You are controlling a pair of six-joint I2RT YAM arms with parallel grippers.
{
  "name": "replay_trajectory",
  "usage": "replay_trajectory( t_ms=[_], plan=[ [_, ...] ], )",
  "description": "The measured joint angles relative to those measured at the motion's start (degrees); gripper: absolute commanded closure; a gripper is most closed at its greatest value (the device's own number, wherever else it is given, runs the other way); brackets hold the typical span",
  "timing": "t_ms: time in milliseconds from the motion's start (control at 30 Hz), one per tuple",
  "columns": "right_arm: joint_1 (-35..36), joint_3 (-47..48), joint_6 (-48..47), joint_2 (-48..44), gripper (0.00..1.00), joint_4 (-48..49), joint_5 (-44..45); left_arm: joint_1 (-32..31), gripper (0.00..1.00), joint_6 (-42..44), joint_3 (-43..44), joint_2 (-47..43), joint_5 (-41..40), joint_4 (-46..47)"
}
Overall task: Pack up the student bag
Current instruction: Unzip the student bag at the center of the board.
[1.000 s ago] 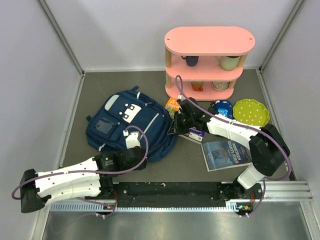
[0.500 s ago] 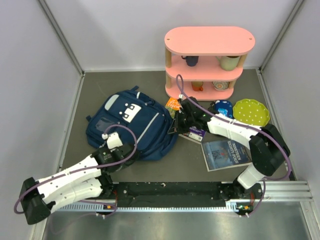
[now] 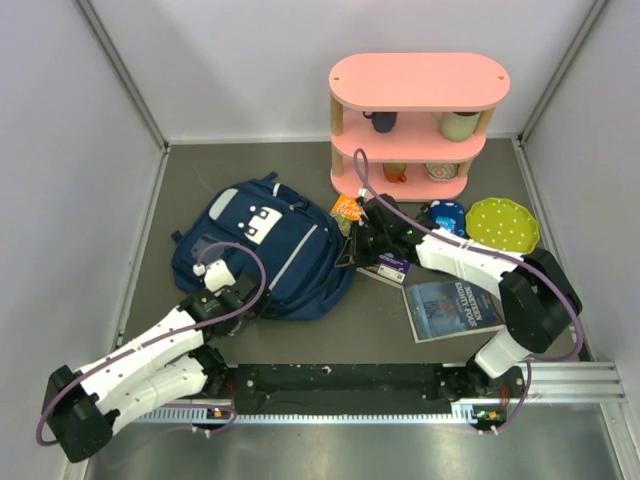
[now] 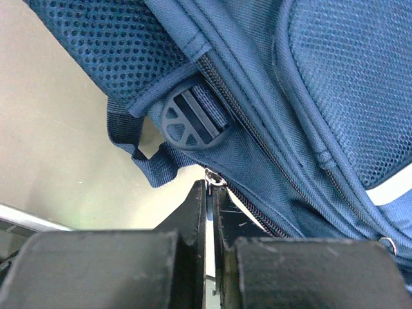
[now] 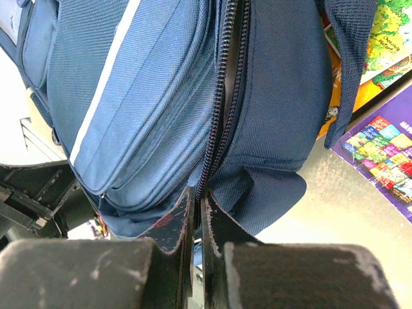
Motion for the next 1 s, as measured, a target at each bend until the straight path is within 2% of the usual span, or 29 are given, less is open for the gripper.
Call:
replay_trajectory(
  t_ms=[433,467,533,567,633,667,767,867,1000],
  plan=[
    [0.00,-1.84,0.96,-0.61,1.00,2.34,-0.46,2.58,1.00,1.64,0.00,1.01,0.00,0.50],
    [0.00,-1.97,1.05,-0.66,1.00,2.47,-0.50,2.69,0.95,1.53,0.00,0.98,-0.02,0.48],
    [0.00,-2.36,1.25,-0.92,1.00,2.78,-0.52,3.10,0.79,1.38,0.00,0.98,-0.04,0.46],
    [0.00,-2.64,1.42,-1.11,1.00,3.04,-0.48,3.28,0.78,1.31,0.00,0.98,-0.04,0.44],
    [0.00,-3.08,1.62,-1.36,1.00,3.48,-0.48,3.72,0.66,1.31,0.00,0.81,-0.28,0.28],
    [0.00,-3.45,1.99,-1.49,1.00,3.80,-0.48,3.85,0.44,1.60,0.00,0.57,-0.31,0.22],
    [0.00,-4.04,2.45,-1.66,1.00,4.55,-0.48,4.00,0.17,3.17,0.07,-0.63,-0.57,-0.37],
    [0.00,-4.87,2.95,-1.68,1.00,5.79,-0.55,4.07,0.03,4.68,1.16,-2.16,-1.09,-2.43],
    [0.00,-6.16,4.00,-1.77,1.00,7.23,-0.74,4.07,0.02,6.49,5.90,-3.91,-1.68,-3.15]
  ],
)
